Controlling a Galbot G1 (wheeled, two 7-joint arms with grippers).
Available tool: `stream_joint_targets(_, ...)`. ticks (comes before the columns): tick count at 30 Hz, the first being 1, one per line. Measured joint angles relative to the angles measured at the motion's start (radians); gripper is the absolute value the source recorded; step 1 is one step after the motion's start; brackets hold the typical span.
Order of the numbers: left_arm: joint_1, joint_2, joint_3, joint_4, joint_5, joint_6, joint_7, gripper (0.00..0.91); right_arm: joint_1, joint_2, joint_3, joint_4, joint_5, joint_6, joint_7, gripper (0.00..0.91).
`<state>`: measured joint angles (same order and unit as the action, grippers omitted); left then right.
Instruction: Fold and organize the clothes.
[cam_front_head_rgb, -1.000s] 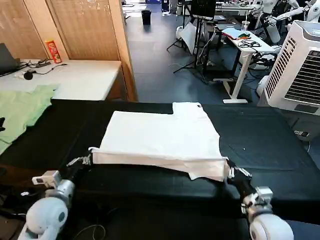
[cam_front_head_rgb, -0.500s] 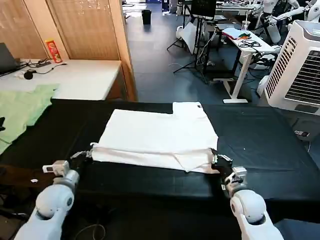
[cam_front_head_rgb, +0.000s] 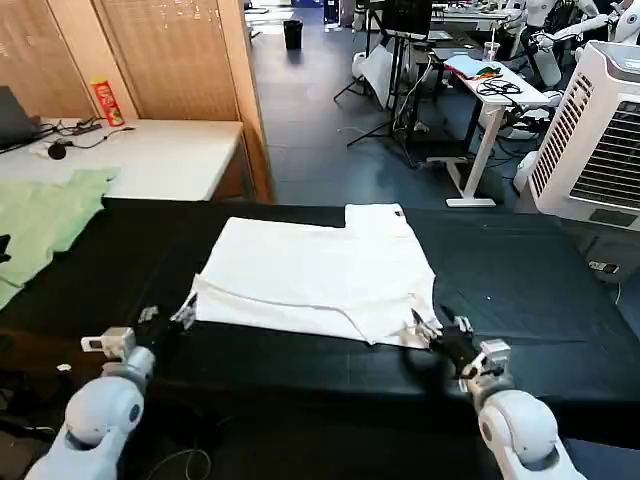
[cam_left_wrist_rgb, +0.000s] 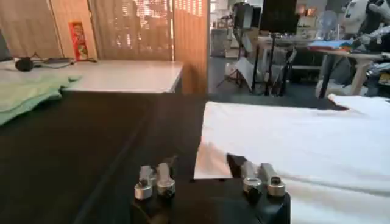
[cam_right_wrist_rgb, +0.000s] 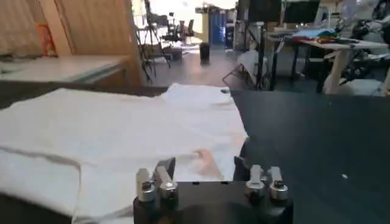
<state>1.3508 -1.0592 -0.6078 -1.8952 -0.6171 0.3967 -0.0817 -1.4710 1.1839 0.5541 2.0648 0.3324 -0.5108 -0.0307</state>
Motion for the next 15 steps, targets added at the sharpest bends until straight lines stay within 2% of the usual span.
stream_joint_targets(5,-0.004,0.0,0.0,0.011,-0.052,0.03,0.004,0.878,-0.009,0.002,-0.012,0.003,-0.019,0.002,-0.011,0.878)
stream_joint_targets(7,-0.007,0.001,0.0,0.02,-0.06,0.034,0.005,0.878,-0.012,0.002,-0.018,0.003,-0.028,0.005,-0.015,0.848)
stream_joint_targets(8,-0.008,0.003,0.0,0.025,-0.062,0.035,0.008,0.761,-0.012,0.003,-0.021,0.002,-0.031,0.006,-0.016,0.8)
stream_joint_targets(9,-0.008,0.004,0.0,0.028,-0.065,0.036,0.011,0.722,-0.012,0.004,-0.024,0.001,-0.036,0.006,-0.017,0.79)
stream_joint_targets(10,-0.008,0.005,0.0,0.031,-0.067,0.038,0.014,0.663,-0.012,0.005,-0.027,-0.001,-0.04,0.007,-0.017,0.722)
stream_joint_targets(13,-0.011,0.005,0.001,0.04,-0.068,0.038,0.021,0.497,-0.009,0.011,-0.036,-0.008,-0.048,0.01,-0.02,0.605)
stream_joint_targets(14,-0.013,0.005,0.002,0.044,-0.068,0.038,0.021,0.263,-0.008,0.012,-0.039,-0.008,-0.051,0.011,-0.02,0.371)
stream_joint_targets(15,-0.016,0.005,0.003,0.047,-0.068,0.038,0.022,0.176,-0.006,0.014,-0.042,-0.012,-0.056,0.014,-0.02,0.263)
